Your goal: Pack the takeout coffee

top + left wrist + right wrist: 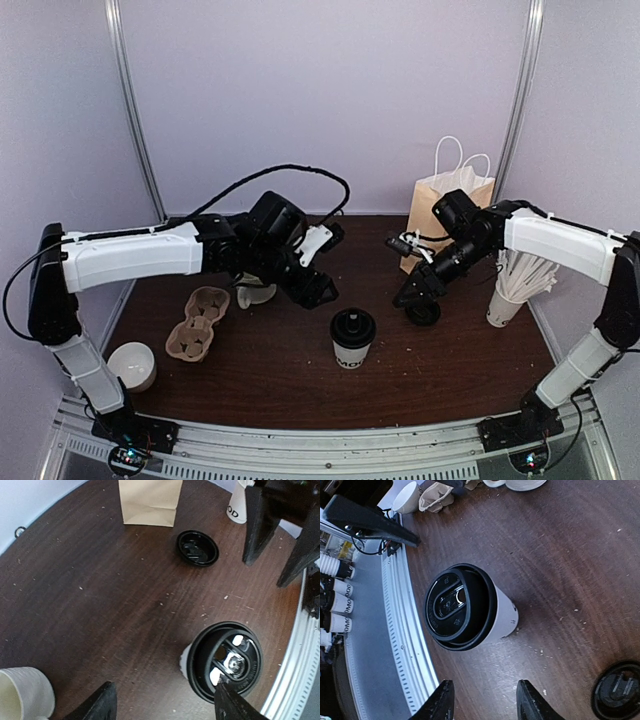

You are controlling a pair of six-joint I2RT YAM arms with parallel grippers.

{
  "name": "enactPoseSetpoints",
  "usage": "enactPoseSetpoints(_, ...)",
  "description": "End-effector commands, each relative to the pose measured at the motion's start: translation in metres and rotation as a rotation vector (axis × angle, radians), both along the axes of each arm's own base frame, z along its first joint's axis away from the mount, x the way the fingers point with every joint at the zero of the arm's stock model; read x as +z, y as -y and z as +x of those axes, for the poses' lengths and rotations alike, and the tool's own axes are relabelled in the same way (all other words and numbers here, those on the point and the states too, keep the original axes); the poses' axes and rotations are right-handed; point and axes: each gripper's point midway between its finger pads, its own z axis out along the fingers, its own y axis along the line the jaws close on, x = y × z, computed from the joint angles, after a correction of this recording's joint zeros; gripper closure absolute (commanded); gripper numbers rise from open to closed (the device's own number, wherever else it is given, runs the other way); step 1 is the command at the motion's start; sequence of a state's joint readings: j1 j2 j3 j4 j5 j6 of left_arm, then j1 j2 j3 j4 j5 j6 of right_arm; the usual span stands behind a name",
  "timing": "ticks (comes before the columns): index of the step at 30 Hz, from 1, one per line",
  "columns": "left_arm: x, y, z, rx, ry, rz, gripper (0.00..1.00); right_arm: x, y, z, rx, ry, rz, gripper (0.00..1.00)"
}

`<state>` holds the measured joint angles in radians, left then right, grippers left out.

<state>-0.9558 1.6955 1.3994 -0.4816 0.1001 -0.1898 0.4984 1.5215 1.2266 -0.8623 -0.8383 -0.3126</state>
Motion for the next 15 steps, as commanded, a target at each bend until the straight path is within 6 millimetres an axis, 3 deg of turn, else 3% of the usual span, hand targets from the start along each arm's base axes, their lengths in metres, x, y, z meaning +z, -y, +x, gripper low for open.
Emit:
enactPoseSetpoints(1, 0.015, 0.017, -0.019, 0.009, -0.158, -0.189, 0.28, -0.007, -0.017, -0.012, 0.012, -0.151, 0.091, 0.55)
enactPoseSetpoints(7, -0.003, 0.026, -0.032, 0.011, -0.309, -0.231, 0.27, -0.023, -0.032, -0.018, 0.036, -0.299, 0.121, 0.59)
enactPoseSetpoints(15, -0.017, 0.027, -0.03, 0.019, -0.377, -0.239, 0.28, -0.031, -0.036, -0.018, 0.037, -0.351, 0.13, 0.61)
